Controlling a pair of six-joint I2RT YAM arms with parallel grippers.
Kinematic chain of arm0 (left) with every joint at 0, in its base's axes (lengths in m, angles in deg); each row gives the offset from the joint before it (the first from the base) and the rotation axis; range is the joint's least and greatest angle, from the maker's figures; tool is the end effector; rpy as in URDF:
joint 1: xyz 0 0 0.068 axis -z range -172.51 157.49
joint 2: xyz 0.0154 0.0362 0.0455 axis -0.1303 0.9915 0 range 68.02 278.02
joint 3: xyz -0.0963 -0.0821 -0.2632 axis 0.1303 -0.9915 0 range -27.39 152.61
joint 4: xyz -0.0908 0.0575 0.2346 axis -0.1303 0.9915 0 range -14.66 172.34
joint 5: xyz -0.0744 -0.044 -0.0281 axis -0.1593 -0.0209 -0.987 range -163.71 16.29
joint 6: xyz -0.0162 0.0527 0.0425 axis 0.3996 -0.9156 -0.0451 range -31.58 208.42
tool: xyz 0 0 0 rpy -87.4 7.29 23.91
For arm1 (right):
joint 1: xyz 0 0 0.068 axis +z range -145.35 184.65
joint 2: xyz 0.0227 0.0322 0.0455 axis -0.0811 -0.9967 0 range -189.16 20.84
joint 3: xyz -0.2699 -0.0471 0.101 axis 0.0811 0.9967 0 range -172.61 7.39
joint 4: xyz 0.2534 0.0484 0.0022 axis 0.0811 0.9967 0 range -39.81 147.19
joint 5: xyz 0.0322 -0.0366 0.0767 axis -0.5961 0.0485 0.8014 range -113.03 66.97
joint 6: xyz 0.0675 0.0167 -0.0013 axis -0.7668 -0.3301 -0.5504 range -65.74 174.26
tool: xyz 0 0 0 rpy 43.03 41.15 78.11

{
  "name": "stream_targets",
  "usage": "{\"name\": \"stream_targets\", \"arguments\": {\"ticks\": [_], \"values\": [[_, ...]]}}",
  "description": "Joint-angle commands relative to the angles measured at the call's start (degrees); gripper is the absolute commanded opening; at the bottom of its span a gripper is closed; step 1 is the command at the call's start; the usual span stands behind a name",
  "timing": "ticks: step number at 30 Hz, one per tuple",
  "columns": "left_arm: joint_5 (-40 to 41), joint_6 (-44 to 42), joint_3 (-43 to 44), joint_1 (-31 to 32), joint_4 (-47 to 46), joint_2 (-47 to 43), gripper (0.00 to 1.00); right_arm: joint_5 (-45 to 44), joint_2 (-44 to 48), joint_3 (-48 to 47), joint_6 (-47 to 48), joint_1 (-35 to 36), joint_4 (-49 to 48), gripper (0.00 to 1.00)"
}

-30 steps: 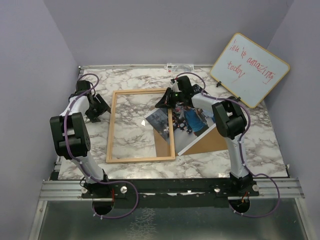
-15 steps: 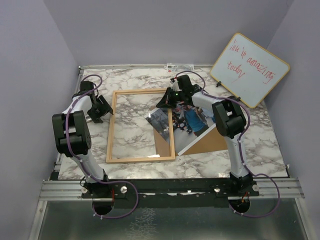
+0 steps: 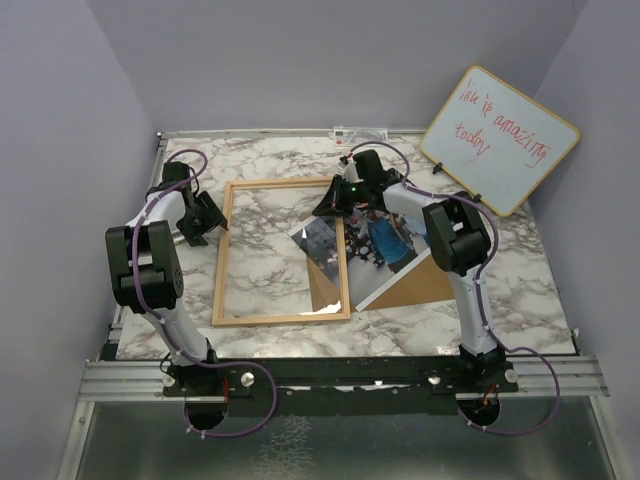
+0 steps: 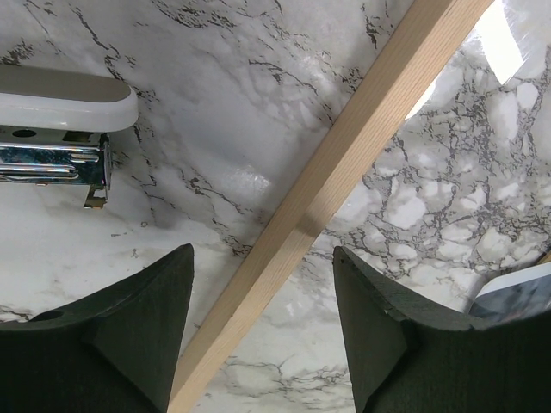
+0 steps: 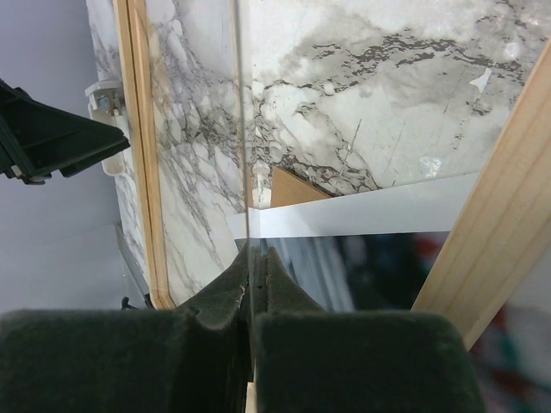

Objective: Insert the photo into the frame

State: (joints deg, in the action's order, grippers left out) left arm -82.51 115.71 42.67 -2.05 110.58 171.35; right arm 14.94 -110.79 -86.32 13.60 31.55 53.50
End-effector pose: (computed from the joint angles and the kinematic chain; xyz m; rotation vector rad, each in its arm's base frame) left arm 0.3641 0.0523 0.1866 -0.8397 2.6505 -0.2927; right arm 0.4524 0.2685 0.1465 -0.0861 2.4893 1.3239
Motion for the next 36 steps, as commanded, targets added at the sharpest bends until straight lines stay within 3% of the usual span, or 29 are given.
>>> {"name": "stream_targets", "arguments": {"ticks": [1, 14, 17, 22, 27, 31, 36], "values": [[-0.4, -0.6, 0.8, 0.3, 0.0, 1.0, 0.66, 3.1, -1.6, -1.3, 1.2, -0.1, 0.3, 0.01], [-0.5, -0.7, 1.0, 0.4, 0.2, 1.4, 0.66, 6.0, -2.6, -3.2, 3.8, 0.0, 1.7, 0.02], [-0.5, -0.6, 1.0, 0.5, 0.2, 1.5, 0.66, 6.4, -2.2, -2.3, 3.1, 0.0, 1.7, 0.07], [-0.4, -0.4, 1.2, 0.6, 0.2, 1.5, 0.66, 6.7, -0.3, 1.0, 1.3, 0.0, -0.3, 0.26], [-0.3, -0.2, 1.5, 0.7, 0.2, 1.5, 0.66, 7.7, 0.4, 1.6, 0.0, 0.1, -1.4, 0.30], [-0.2, -0.2, 1.6, 0.8, 0.2, 1.4, 0.65, 7.6, 0.8, 1.7, -0.7, 0.4, -1.4, 0.28], [0.0, -0.1, 1.9, 0.8, 0.1, 1.4, 0.65, 7.0, 0.2, 1.5, -1.4, 0.4, 0.2, 0.10]]}}
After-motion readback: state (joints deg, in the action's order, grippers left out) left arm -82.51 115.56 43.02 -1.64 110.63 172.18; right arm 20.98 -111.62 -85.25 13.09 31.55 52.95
